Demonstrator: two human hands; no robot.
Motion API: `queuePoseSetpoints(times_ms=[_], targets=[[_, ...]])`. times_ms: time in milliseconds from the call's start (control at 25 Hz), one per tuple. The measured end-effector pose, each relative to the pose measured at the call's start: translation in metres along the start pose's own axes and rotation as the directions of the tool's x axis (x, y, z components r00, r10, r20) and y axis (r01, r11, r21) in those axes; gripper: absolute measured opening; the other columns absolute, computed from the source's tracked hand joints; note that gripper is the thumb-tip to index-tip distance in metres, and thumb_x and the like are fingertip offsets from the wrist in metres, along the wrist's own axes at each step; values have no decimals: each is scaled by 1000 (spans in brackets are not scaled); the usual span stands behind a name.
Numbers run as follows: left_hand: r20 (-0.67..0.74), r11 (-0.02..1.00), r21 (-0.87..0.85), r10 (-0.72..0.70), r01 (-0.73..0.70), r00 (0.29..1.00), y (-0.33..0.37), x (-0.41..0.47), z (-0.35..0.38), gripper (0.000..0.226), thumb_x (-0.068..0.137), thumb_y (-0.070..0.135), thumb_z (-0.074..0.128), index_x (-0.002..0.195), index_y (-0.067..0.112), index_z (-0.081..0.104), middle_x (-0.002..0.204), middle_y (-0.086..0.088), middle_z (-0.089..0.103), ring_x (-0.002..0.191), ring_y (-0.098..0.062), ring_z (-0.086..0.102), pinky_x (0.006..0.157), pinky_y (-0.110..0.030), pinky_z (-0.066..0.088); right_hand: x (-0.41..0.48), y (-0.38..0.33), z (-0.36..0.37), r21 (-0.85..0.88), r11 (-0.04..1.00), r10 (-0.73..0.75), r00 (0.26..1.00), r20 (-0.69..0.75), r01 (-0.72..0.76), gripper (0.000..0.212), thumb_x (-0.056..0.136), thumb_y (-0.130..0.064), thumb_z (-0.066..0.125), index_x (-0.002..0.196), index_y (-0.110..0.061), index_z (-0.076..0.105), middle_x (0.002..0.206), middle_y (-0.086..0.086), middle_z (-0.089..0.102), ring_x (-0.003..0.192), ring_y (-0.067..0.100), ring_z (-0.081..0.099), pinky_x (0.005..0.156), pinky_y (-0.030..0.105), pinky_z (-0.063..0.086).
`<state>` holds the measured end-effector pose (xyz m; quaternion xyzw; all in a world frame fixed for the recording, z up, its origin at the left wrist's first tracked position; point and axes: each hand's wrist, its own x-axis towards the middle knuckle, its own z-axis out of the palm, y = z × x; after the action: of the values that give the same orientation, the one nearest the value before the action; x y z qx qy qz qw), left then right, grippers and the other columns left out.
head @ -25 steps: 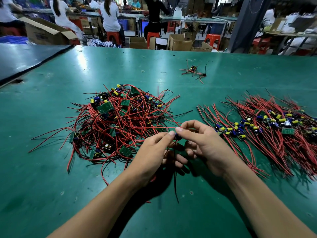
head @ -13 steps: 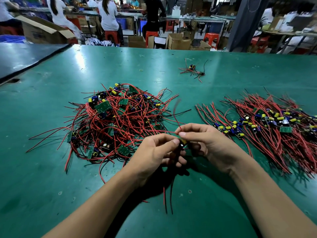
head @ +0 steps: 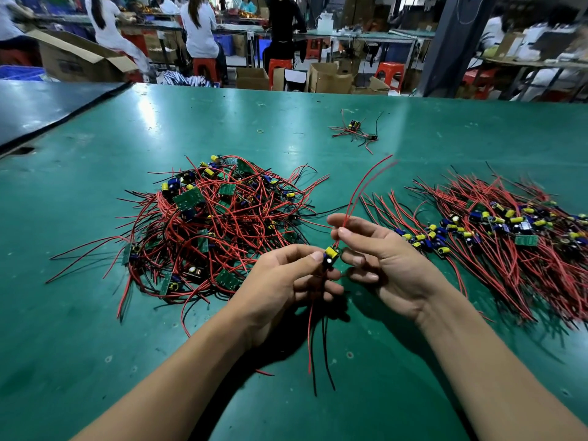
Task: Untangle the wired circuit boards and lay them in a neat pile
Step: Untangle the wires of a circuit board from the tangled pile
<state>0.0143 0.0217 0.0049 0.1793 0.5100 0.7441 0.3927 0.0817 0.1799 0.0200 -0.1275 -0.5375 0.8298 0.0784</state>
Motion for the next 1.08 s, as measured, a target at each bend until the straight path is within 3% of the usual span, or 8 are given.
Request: queuePoseSetpoints(times_ms=[120,240,440,680,800,920,1080], targets=[[9,1000,0,1,-1,1000,0,0,-1,19,84,16,62,98,4,59,82,-19,70,67,-27,69,62,-29,58,1,1,0,-66,996,-68,990,-122,61,17,75,-21,72,91,-14,71,81,-3,67,45,2,43,33,12,26],[21,1000,0,-3,3,1000,-1,0,-3,21,80,14,65,98,5,59,84,-20,69,69,-30,69,65,-34,59,2,1,-2,-139,984,-145,962,-231,115,8,88,-19,69,90,-13,63,78,-1,72,42,4,45,33,14,27],[27,999,35,-1,0,1000,-3,2,-4,13,80,12,72,88,9,61,91,-22,71,80,-37,72,67,-38,60,-2,0,2,-214,970,-154,972,-179,114,5,94,-13,64,91,-10,62,82,4,74,44,7,48,35,16,32],[-15,996,93,13,-11,1000,-7,2,-2,13,95,13,59,92,2,65,84,-23,71,67,-32,71,62,-35,59,-7,4,8,-224,972,-83,995,-50,70,15,90,-17,68,100,-6,67,83,8,67,48,10,51,38,17,35],[-19,996,93,10,-9,1000,-6,0,-1,13,95,11,57,91,1,65,82,-23,70,65,-31,71,62,-36,60,-10,2,6,-338,939,-57,998,38,66,25,82,-26,73,100,-10,74,77,4,64,50,10,46,44,19,34],[13,991,135,14,-16,1000,-5,-1,-2,12,95,10,57,92,2,65,83,-21,71,69,-31,71,66,-36,60,-8,5,4,-458,885,-124,991,-53,87,22,88,-21,73,94,0,72,66,6,57,46,10,41,43,21,30],[11,989,148,6,-8,1000,-4,-1,-1,9,93,6,59,91,2,67,83,-21,72,68,-29,72,65,-34,60,-2,5,5,-301,954,-57,984,-171,3,16,95,-18,65,85,-6,67,67,0,63,41,9,43,37,18,30]])
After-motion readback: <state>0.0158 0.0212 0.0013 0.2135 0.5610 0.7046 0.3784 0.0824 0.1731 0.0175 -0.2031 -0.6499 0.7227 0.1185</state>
